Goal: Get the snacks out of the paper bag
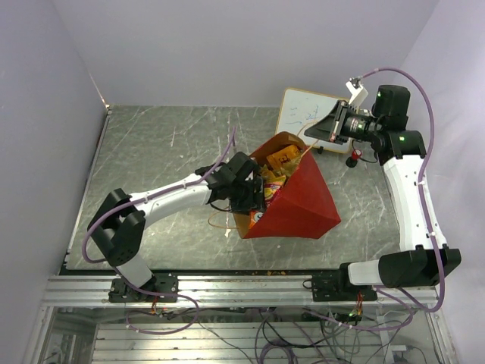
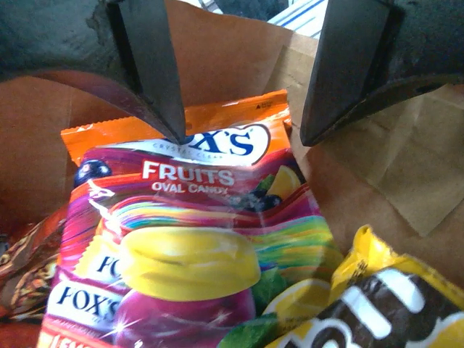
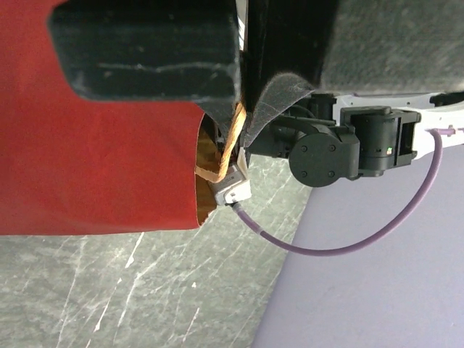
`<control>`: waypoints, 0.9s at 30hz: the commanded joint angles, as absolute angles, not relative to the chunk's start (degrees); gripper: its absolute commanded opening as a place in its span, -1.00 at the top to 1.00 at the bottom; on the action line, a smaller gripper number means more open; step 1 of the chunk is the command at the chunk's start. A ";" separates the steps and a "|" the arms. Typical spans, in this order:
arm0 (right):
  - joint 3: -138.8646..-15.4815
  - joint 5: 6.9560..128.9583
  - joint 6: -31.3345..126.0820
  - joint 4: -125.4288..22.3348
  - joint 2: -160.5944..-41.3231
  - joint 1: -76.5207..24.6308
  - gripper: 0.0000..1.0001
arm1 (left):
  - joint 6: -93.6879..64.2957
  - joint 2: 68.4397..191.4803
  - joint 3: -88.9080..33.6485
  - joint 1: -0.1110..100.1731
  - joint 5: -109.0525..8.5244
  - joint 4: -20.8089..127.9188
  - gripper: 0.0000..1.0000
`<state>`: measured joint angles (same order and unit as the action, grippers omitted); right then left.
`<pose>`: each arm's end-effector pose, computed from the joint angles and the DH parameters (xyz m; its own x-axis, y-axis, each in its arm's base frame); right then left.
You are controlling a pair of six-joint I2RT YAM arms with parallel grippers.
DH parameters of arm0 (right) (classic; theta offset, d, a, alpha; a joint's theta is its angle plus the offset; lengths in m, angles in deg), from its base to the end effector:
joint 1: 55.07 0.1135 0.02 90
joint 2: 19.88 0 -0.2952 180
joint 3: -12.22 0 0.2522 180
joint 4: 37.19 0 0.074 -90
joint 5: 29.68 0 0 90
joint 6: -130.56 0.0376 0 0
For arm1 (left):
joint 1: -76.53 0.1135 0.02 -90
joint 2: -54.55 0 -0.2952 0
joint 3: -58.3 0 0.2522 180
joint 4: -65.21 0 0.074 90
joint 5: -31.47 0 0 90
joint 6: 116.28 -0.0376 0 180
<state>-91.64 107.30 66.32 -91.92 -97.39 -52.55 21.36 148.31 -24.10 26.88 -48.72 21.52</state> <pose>0.2684 0.0393 0.4663 -0.7200 0.2651 -0.6414 -0.3994 0.5975 0.6953 0.2219 -0.2711 0.2674 -0.9592 0.0044 -0.2828 0.1564 0.8413 -0.5174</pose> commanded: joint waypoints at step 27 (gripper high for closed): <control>-95.84 101.48 57.98 -99.20 -97.15 -56.19 1.00 | 15.87 145.59 -32.75 27.13 -49.09 25.23 0.86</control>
